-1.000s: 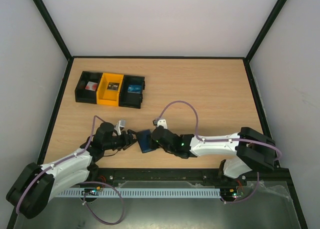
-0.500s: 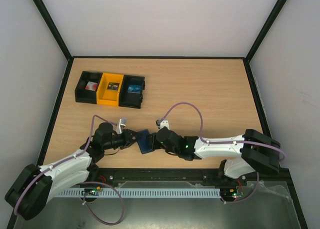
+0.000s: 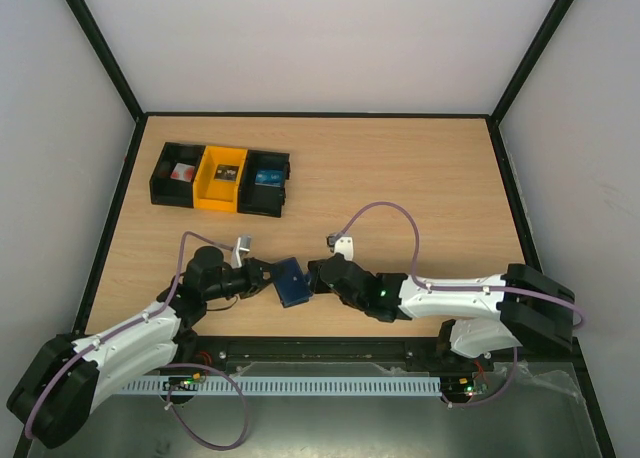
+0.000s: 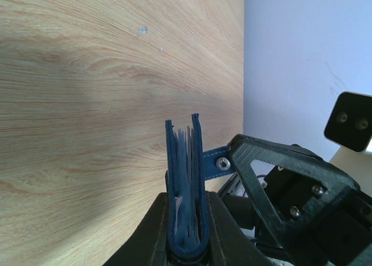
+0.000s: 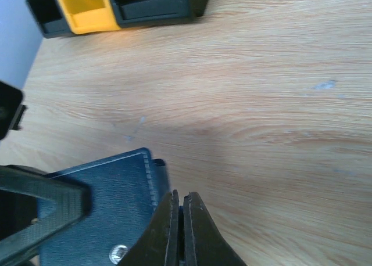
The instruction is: Take the credit cards out of the card holder
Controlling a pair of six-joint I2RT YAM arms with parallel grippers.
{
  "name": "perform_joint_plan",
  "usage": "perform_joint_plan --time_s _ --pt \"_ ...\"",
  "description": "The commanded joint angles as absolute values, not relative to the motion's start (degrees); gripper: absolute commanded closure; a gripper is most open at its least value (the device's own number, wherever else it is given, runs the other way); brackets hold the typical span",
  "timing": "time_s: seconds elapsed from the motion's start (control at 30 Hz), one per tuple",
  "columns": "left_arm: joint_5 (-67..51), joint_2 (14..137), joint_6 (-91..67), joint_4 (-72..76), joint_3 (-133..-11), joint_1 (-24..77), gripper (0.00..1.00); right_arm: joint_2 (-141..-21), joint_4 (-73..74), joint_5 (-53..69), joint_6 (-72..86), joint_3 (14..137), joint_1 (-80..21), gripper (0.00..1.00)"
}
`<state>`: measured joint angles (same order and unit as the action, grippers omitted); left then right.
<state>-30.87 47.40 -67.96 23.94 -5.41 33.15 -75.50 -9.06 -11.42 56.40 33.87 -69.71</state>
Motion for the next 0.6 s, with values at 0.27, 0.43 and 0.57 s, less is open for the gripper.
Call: perform_joint_plan --time_s 0.27,0.43,0.57 --pt "-26.93 46.55 -65.20 19.98 -4.65 33.36 0.87 -74.14 -5.60 -14.39 55.96 32.32 -68.64 0.98" --pt "-25.57 49.97 -60.57 16.55 -6.17 33.38 0.64 -74.03 -9.85 -10.25 56.21 30.19 -68.63 0.98" --pt "-25.38 52.24 -56.84 12.55 -8.81 33.36 0.41 -72.90 -11.58 -9.07 57.49 28.20 -68.64 0.98"
